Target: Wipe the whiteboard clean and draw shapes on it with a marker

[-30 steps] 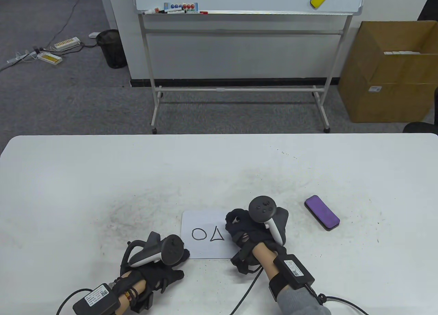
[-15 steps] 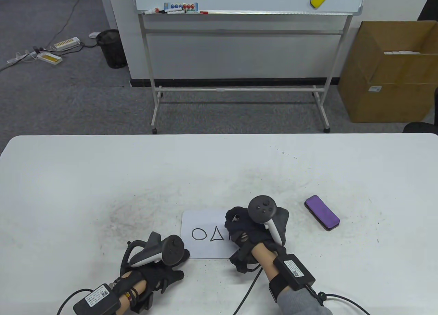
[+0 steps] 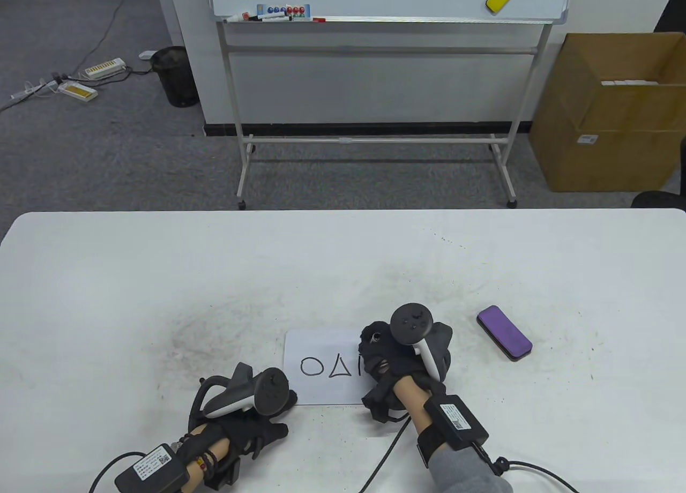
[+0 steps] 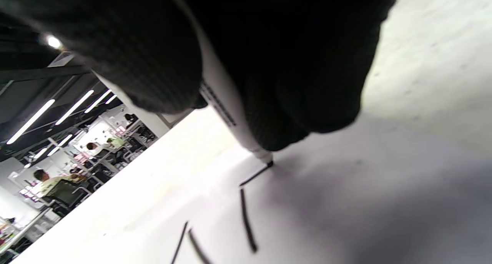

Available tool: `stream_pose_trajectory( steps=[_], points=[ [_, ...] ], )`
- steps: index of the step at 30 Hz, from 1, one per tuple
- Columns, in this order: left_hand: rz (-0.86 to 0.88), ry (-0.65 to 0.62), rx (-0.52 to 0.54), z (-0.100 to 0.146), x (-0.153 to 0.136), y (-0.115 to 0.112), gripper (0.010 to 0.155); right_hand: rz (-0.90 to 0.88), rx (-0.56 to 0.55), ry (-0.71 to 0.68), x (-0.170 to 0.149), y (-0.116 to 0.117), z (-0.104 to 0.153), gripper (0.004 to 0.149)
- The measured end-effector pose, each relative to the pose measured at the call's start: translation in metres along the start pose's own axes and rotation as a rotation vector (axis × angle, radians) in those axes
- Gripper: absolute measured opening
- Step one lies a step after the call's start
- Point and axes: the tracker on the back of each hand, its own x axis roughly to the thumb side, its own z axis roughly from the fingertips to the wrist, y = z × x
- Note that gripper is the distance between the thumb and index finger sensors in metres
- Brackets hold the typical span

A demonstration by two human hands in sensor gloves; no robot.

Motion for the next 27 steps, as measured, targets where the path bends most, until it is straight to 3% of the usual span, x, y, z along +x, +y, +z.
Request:
stream_pose_trajectory(
  steps=[10,18,24,27],
  points=[
    [0.001,0.001,0.000,0.000,0.000,0.000,0.069,-0.015,-0.011,0.013,-0.010,-0.006,0.000,0.041],
    [0.001,0.002,0.002,0.000,0.000,0.000,0.069,0.051,0.110,0.052,-0.009,-0.012,0.013,0.041],
    [-0.002,0.003,0.001,0.000,0.000,0.000,0.069,0.050,0.094,0.036,-0.012,-0.012,0.022,0.041],
    [-0.001,0.004,0.000,0.000,0.000,0.000,0.068,-0.094,0.047,0.019,-0.010,-0.019,0.027,0.042]
  ],
)
